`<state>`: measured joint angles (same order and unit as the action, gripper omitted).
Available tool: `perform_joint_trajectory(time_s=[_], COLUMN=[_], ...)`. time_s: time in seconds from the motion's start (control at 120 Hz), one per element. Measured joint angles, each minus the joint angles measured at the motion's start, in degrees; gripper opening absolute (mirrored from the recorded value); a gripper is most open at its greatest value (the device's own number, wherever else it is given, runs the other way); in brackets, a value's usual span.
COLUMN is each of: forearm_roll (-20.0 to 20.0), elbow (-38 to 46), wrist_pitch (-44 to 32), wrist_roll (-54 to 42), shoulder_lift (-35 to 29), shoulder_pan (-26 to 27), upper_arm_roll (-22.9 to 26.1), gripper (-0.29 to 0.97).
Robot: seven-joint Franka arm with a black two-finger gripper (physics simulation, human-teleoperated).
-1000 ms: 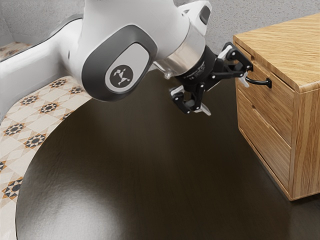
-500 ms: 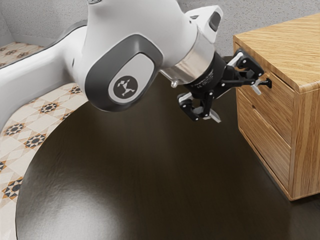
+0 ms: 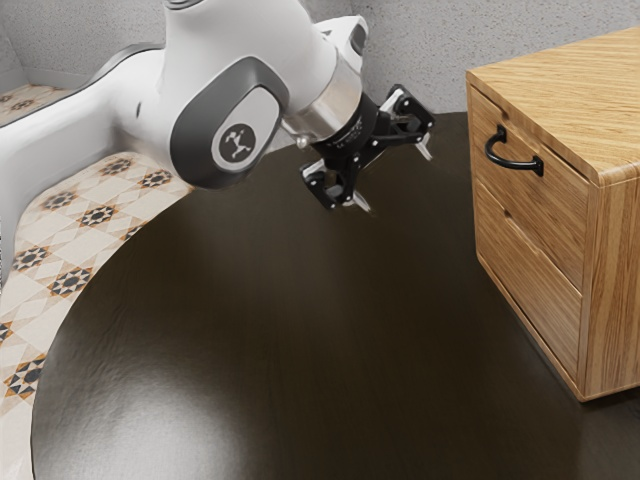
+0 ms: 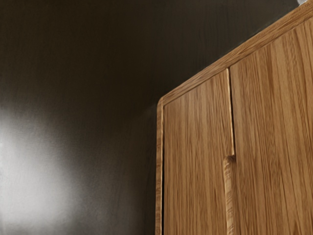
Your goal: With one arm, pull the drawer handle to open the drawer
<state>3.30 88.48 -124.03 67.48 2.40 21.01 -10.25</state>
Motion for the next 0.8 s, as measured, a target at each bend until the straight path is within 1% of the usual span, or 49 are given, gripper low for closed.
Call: perform_joint_trajectory(time_s=[0.117, 0.325, 0.442, 0.517, 0.8], forearm_roll=[0.1, 0.1, 0.1, 0.1, 0.1], elbow=[-2.3, -3.0, -3.2, -5.0, -7.0], wrist_pitch=[-0.1, -1.4, -1.9, -2.1, -3.5], wrist_roll=[-0.2, -0.5, -0.7, -0.9, -1.5], shoulder_lift=[2.0, 2.9, 3.0, 4.2, 6.9], shoulder_pan=[-2.4, 1.4, 0.6, 0.0, 0.0], upper_arm_roll=[0.2, 0.5, 0.6, 0.7, 1.6], gripper=[0.68, 0.68, 0.68, 0.68, 0.68])
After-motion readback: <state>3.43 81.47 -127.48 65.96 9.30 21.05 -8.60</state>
